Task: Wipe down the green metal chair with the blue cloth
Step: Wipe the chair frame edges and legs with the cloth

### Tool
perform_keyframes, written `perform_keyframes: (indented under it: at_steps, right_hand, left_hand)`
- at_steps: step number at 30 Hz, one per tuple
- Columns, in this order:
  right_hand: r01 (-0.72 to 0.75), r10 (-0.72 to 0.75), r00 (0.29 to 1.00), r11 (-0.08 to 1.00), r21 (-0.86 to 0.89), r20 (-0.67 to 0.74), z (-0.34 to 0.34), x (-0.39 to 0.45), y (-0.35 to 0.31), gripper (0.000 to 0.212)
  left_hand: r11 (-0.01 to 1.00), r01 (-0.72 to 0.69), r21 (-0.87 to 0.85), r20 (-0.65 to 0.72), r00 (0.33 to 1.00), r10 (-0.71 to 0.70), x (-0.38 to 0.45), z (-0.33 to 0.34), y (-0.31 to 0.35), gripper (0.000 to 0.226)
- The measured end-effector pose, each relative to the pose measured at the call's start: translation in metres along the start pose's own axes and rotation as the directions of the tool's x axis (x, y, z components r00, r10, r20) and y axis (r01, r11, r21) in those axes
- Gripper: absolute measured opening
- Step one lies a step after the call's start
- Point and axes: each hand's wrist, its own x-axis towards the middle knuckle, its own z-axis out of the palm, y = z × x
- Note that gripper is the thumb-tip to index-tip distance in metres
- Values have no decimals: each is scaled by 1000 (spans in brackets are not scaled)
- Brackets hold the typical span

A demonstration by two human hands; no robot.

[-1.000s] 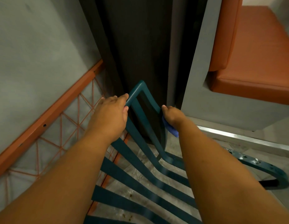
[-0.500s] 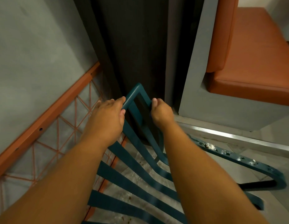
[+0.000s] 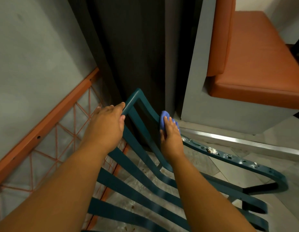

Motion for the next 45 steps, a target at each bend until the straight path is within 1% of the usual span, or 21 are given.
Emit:
perform_keyframes:
  at_steps: [1,2,4,6,7,9,11,15,19,23,29,32,34,36,38,39,40,41,42,43,45]
  right_hand:
    - [24,-24,1000,999,-24,6,-1,-9,6,54]
    - [1,0,1000,998,-61,18,-3,-9,11,54]
    - [-140,141,990,986,-91,7,-7,4,8,47]
    - [-269,268,963,962,-48,-27,-10,22,-11,33]
    - [-267,266,963,964,-5,-34,-8,26,-21,30]
    - [-166,171,985,980,114,-36,2,25,-38,37]
    - [-92,100,994,986,141,-52,8,16,-45,44]
    - [-80,85,995,992,96,-54,6,13,-40,44]
    - [-131,131,991,990,41,3,2,17,-43,45]
    - [-154,152,987,988,31,47,-5,18,-45,48]
    - [-97,110,983,991,-93,148,-22,23,-40,69]
    - [-66,92,978,988,-139,189,-28,27,-37,65]
    - [-58,87,975,988,-146,206,-31,28,-35,55]
    - [-77,88,980,995,-70,179,-37,27,-32,43]
    - [-125,121,990,990,59,70,-43,27,-28,38]
    - [-134,135,991,987,89,-5,-45,28,-24,37]
    - [-127,132,989,988,84,-62,-45,28,-20,38]
    - [-106,110,991,993,60,-75,-44,28,-15,41]
    - [-70,71,997,997,27,-33,-41,27,-12,47]
    - [-19,19,999,1000,-7,46,-36,24,-8,53]
    - [93,-82,983,994,-61,162,-28,15,0,61]
  left_hand:
    - [1000,-3,5,-1,1000,3,0,0,0,43]
    - [1000,-7,10,-3,1000,7,0,0,1,43]
    - [1000,-13,14,-4,1000,13,0,0,1,43]
    - [1000,-11,12,-14,1000,12,0,0,2,43]
    - [1000,-10,13,-20,1000,10,0,1,2,43]
    - [1000,-9,15,-30,1000,9,0,2,2,43]
    - [1000,-7,14,-28,1000,7,0,3,0,43]
    - [1000,-11,-8,-24,1000,11,1,3,0,43]
    - [1000,0,-22,-18,1000,0,0,3,2,43]
    - [1000,-11,-27,-23,1000,11,1,3,4,42]
    - [1000,-14,1,-40,999,14,0,4,6,42]
    - [998,-6,65,-54,999,10,0,5,4,43]
    - [994,48,102,-84,996,-40,-1,3,8,44]
    - [988,87,125,-125,990,-71,0,4,18,45]
    - [980,88,176,-121,990,-67,5,7,31,55]
    - [976,76,203,-110,992,-54,10,10,37,62]
    - [973,54,225,-95,995,-33,16,13,44,68]
    - [970,28,243,-73,997,-11,22,16,50,72]
    - [963,4,269,-38,999,6,29,20,56,74]
    - [952,-14,307,8,1000,12,36,24,61,75]
    - [913,-41,406,109,994,-3,48,31,69,77]
